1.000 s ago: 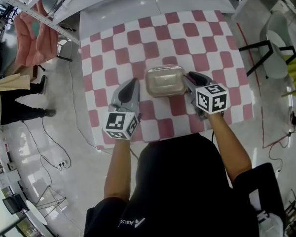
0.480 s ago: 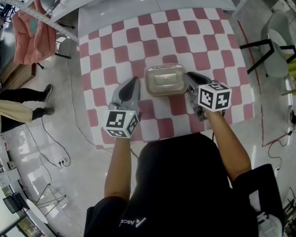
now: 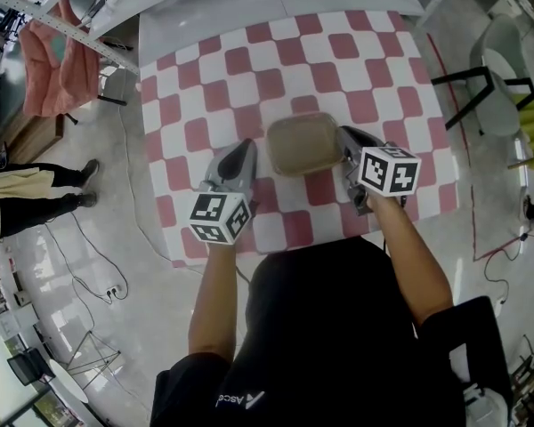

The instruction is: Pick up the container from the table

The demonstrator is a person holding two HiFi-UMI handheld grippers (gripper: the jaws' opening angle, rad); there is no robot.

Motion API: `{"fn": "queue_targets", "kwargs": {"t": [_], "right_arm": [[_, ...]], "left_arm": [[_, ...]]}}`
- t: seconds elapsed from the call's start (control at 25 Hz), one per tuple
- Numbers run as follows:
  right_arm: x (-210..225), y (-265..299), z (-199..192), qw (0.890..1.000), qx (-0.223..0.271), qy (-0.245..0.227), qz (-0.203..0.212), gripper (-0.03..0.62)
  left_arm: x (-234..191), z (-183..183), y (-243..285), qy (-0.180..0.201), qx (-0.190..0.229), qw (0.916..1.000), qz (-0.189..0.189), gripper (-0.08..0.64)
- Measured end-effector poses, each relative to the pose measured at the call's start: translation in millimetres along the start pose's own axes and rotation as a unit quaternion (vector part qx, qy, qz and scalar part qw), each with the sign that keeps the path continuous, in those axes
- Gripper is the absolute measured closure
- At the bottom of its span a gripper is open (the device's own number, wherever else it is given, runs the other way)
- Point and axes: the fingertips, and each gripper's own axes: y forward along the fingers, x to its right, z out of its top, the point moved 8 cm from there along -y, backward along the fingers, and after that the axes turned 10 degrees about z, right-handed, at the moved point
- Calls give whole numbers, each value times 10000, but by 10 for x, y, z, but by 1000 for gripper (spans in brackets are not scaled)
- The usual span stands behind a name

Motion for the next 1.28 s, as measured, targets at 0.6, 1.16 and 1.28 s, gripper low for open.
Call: {"fn": "queue_targets", "kwargs": {"t": [0.6,1.16,1.28], "right_arm": [[28,-2,3,10000,25,-34,18,566],[20,-9,-9,9998,64,-175,-5,566],[14,-4,-10,9997,68,-233,-10,566]], "left_arm": [[39,-5,117,-2043,-784,9710,-961,259],[208,-219,328,-3434,-1819,9054,-1708,247],[200,-266,361,-3456,-2010,9027,-1587,250]]}}
